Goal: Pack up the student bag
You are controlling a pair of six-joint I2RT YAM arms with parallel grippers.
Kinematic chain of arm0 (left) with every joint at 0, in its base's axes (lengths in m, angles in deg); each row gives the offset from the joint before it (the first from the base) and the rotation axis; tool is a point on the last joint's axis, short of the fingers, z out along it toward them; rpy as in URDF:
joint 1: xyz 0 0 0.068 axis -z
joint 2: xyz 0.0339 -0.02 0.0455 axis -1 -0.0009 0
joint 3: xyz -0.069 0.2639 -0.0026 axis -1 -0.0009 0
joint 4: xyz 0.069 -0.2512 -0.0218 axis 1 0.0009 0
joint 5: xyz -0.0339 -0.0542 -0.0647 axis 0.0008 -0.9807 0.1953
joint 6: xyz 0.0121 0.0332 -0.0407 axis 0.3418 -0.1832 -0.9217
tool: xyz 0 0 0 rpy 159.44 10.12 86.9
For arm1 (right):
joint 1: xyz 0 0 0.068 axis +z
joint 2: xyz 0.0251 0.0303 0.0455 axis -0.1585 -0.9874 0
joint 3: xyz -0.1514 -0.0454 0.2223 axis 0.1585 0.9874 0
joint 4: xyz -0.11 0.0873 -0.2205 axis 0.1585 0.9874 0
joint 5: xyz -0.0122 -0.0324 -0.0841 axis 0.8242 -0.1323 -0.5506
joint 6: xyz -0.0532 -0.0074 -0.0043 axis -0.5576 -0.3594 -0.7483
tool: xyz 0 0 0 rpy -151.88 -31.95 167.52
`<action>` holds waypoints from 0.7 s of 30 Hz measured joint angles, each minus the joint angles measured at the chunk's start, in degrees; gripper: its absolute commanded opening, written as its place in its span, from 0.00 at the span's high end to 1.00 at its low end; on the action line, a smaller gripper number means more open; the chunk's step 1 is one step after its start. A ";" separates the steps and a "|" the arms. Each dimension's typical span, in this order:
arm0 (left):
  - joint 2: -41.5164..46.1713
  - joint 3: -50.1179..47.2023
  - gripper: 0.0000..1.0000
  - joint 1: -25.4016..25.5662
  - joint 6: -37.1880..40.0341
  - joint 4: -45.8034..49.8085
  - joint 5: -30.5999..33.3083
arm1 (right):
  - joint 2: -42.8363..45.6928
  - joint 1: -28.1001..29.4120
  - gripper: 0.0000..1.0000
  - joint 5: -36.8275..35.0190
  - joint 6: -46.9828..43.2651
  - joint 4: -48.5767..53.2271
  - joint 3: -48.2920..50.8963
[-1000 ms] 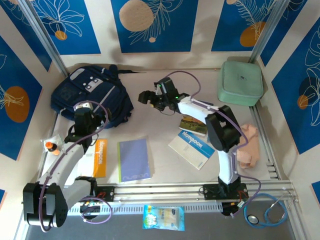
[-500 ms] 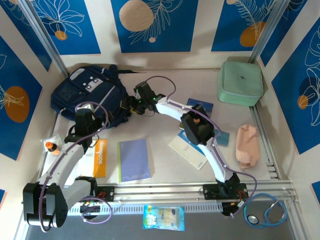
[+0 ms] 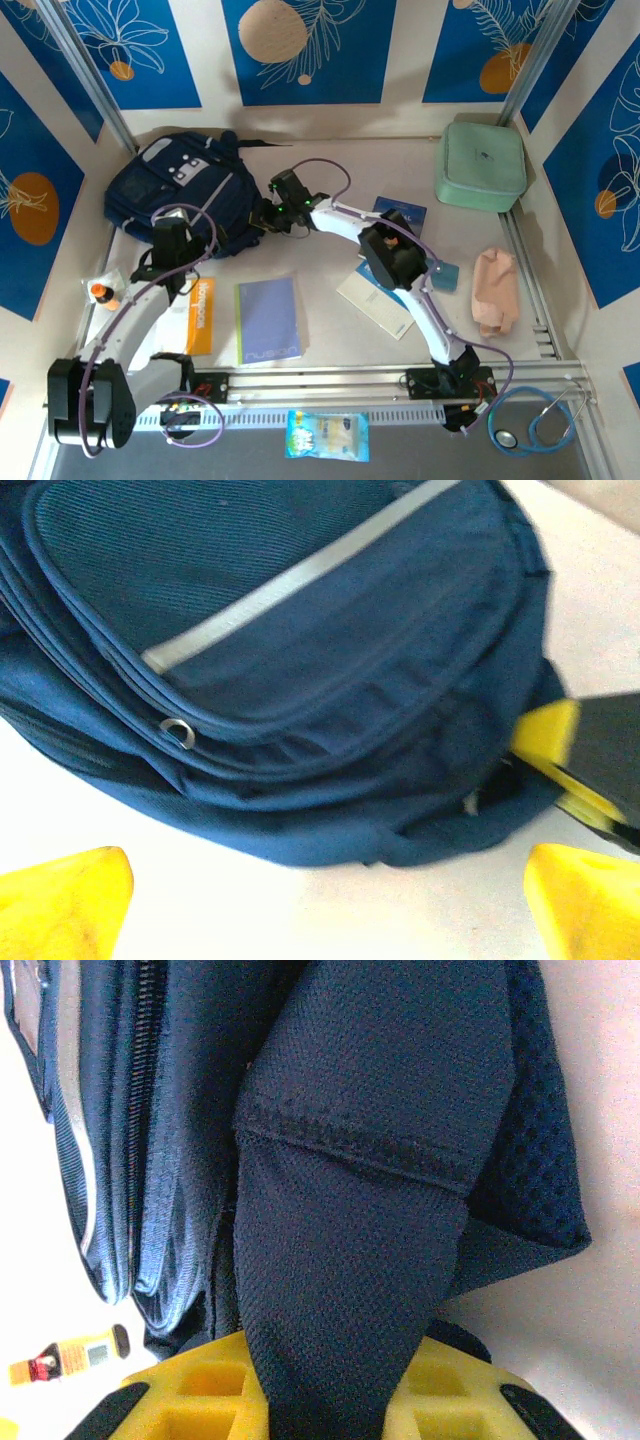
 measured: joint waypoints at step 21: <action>-34.16 18.40 0.05 2.54 -3.76 -4.15 -12.24 | 41.33 -11.61 0.79 -2.45 2.29 -7.26 47.01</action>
